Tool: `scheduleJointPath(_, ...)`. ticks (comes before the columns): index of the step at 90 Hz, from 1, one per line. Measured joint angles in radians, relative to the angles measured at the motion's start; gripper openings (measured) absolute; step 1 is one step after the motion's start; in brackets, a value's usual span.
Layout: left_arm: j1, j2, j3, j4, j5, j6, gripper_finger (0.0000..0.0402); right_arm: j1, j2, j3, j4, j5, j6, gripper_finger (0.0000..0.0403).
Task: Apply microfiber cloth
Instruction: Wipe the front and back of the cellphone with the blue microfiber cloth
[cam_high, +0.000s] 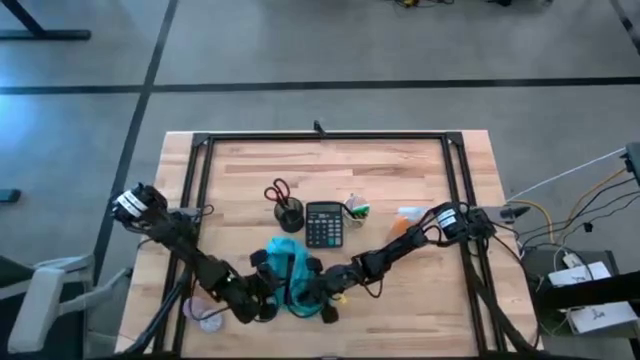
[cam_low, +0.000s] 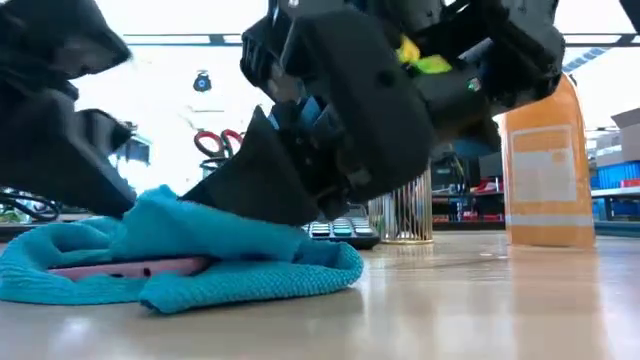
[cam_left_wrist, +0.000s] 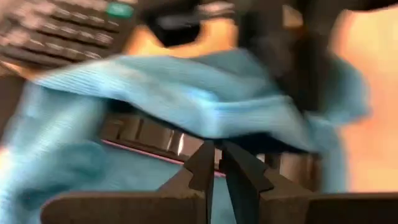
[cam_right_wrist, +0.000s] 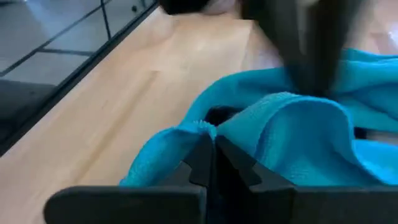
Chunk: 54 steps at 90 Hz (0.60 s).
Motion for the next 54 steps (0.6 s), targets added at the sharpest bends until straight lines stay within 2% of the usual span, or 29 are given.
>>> scheduleJointPath(13,-0.064,-0.006,0.022,0.015,-0.018,-0.039,0.002,-0.044,0.001,0.002,-0.014,0.041,-0.003,0.0)
scheduleJointPath(28,-0.078,0.008,0.032,0.083,-0.081,-0.029,0.002,-0.096,0.001,0.002,-0.028,0.054,-0.013,0.0)
scheduleJointPath(39,-0.072,0.054,0.031,0.121,-0.092,-0.023,0.002,-0.129,0.001,0.003,-0.045,0.125,-0.013,0.0)
scheduleJointPath(54,-0.06,0.138,0.03,0.205,-0.095,-0.023,0.002,-0.158,0.001,0.002,-0.047,0.153,-0.003,0.0)
